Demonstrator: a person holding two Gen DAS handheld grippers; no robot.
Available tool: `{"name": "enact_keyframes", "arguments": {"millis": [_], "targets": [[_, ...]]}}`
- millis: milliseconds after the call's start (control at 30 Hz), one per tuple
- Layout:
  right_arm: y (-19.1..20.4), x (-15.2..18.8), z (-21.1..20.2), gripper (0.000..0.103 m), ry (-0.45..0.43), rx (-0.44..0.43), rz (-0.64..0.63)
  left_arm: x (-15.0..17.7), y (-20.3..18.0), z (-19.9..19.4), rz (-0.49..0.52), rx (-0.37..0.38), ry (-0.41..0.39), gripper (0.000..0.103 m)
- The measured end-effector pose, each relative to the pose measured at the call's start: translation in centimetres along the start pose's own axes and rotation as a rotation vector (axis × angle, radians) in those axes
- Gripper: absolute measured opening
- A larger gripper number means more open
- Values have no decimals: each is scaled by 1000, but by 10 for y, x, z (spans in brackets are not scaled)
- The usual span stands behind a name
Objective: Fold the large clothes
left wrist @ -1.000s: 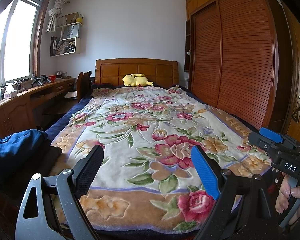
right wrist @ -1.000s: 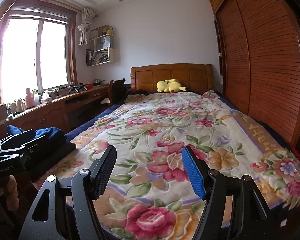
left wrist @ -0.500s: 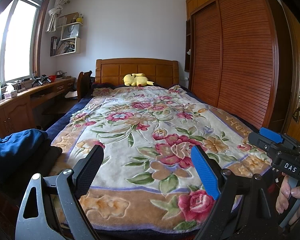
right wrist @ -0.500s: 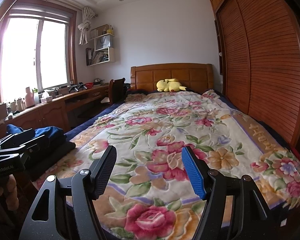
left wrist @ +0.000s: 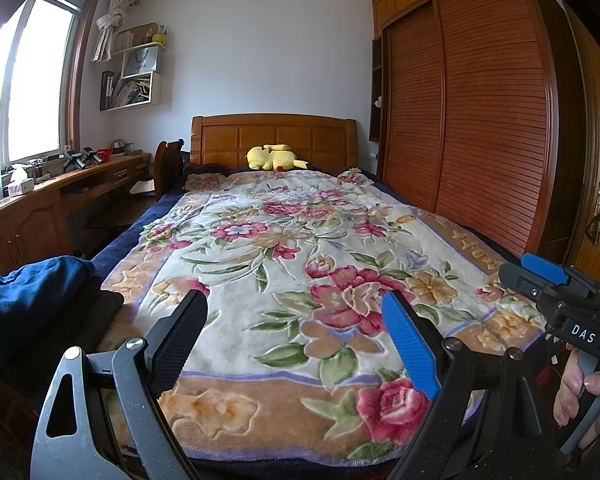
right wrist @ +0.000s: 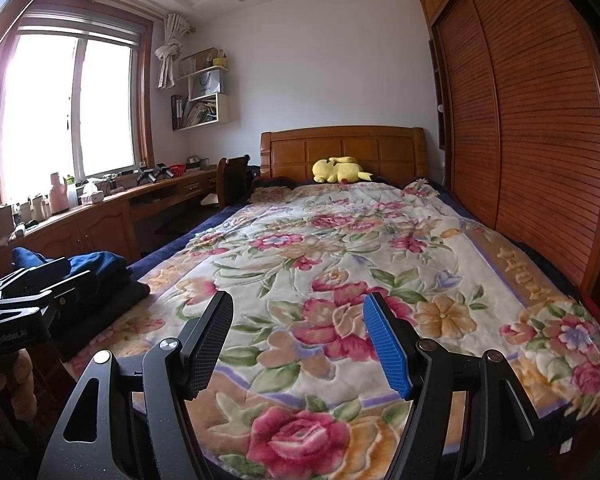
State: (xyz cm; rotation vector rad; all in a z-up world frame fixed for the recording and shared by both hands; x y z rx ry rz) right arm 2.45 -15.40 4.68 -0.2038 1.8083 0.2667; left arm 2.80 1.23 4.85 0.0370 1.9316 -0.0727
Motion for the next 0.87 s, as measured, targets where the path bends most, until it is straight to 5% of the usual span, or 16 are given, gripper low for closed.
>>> {"name": "enact_keyframes", "arguments": {"millis": [867], "targets": [[-4,0,-1,70,4,-8,-11,0,0,0,0,-1,1,89]]}}
Point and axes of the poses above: each gripper's, at about its wrist camera, not at the fingertips, and z roughly the way its jaws point, y to its left, x to its underside, the point moved 1 cm from there along z, roughly the way its jaws point, and after that the axes turned 1 degree about z, right-handed, at the moved point
